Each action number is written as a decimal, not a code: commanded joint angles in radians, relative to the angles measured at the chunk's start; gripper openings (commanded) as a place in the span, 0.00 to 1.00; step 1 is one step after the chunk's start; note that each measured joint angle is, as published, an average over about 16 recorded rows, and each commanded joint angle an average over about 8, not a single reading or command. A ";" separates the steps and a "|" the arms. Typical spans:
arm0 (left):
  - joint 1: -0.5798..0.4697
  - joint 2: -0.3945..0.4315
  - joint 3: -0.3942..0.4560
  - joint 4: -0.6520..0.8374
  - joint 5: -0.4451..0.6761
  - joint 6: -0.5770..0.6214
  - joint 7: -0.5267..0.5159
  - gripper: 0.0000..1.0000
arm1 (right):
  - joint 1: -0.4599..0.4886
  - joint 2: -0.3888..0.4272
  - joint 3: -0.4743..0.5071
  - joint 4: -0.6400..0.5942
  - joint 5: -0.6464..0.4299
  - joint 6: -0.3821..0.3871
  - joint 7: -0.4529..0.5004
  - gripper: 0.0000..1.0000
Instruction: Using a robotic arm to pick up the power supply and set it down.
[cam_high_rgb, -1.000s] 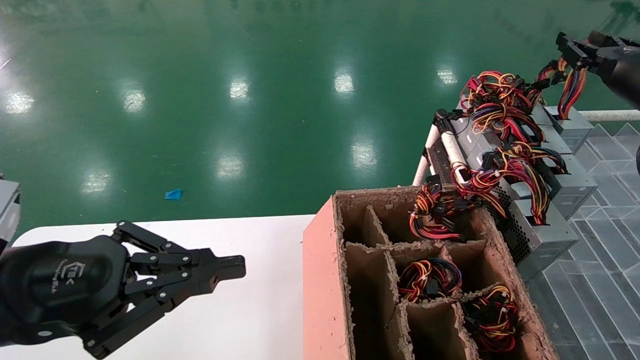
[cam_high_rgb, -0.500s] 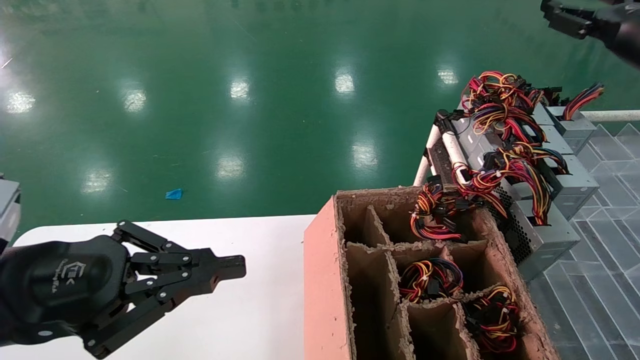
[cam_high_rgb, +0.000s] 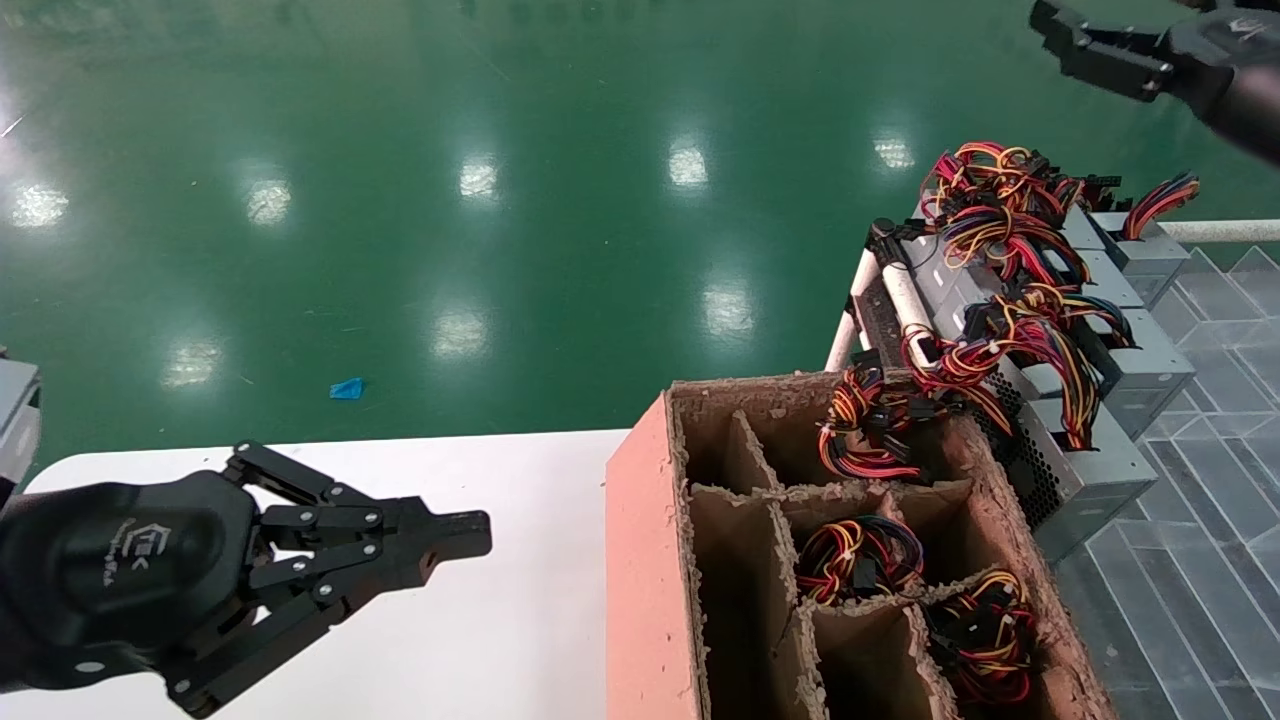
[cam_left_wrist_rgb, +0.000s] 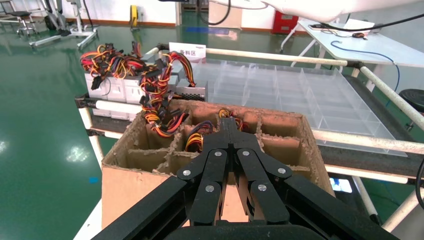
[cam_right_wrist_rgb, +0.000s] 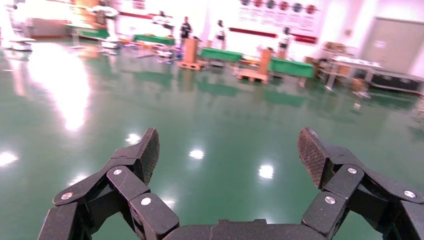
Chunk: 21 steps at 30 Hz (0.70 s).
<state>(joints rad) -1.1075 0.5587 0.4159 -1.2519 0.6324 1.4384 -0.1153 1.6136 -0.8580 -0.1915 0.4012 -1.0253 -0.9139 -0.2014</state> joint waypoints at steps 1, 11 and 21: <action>0.000 0.000 0.000 0.000 0.000 0.000 0.000 0.62 | -0.026 0.012 -0.004 0.042 0.014 -0.028 0.019 1.00; 0.000 0.000 0.000 0.000 0.000 0.000 0.000 1.00 | -0.154 0.071 -0.025 0.252 0.084 -0.166 0.111 1.00; 0.000 0.000 0.000 0.000 0.000 0.000 0.000 1.00 | -0.282 0.129 -0.046 0.462 0.154 -0.304 0.204 1.00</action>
<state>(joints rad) -1.1076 0.5587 0.4160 -1.2519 0.6324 1.4384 -0.1153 1.3312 -0.7287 -0.2376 0.8637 -0.8709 -1.2186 0.0024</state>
